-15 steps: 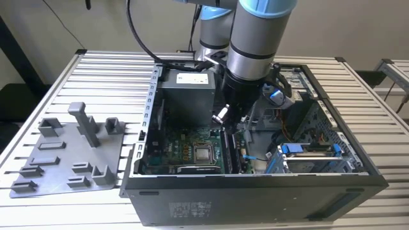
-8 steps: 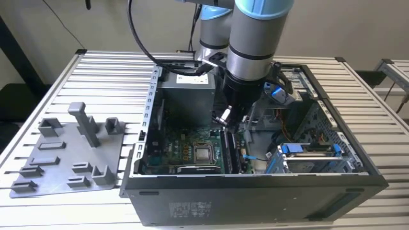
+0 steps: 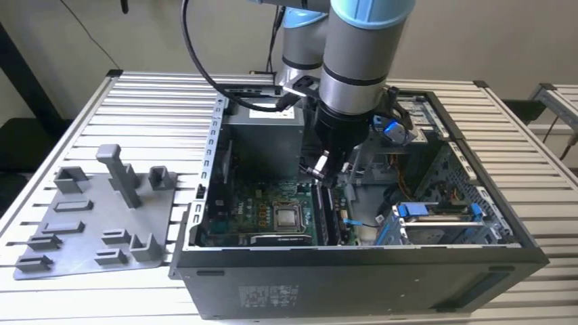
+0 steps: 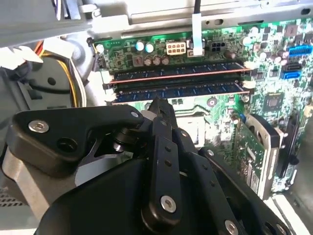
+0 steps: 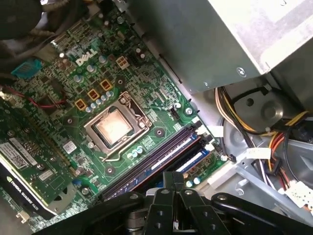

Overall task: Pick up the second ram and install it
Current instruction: 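Press down the second ram until it locks into place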

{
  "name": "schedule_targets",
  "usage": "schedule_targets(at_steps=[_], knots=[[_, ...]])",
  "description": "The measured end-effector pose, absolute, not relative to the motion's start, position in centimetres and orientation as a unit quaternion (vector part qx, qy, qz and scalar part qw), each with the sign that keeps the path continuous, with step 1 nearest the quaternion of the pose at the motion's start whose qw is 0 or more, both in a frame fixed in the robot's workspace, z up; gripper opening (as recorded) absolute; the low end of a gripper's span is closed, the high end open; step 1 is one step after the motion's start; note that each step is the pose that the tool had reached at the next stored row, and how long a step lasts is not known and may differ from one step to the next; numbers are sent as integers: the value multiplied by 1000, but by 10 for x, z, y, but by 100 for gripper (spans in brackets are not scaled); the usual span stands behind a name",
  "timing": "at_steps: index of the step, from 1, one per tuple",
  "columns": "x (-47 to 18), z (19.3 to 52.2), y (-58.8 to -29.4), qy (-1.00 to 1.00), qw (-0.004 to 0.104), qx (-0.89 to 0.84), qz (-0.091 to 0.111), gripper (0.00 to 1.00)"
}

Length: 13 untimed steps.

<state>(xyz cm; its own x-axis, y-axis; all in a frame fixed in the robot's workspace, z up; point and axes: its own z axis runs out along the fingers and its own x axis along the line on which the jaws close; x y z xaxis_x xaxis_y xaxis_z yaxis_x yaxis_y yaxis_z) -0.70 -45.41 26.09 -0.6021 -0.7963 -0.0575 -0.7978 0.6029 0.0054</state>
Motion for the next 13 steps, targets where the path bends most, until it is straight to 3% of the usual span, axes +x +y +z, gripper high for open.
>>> schedule_targets(at_steps=[13], knots=[[-10,259,-454,878,24,-478,16,11]])
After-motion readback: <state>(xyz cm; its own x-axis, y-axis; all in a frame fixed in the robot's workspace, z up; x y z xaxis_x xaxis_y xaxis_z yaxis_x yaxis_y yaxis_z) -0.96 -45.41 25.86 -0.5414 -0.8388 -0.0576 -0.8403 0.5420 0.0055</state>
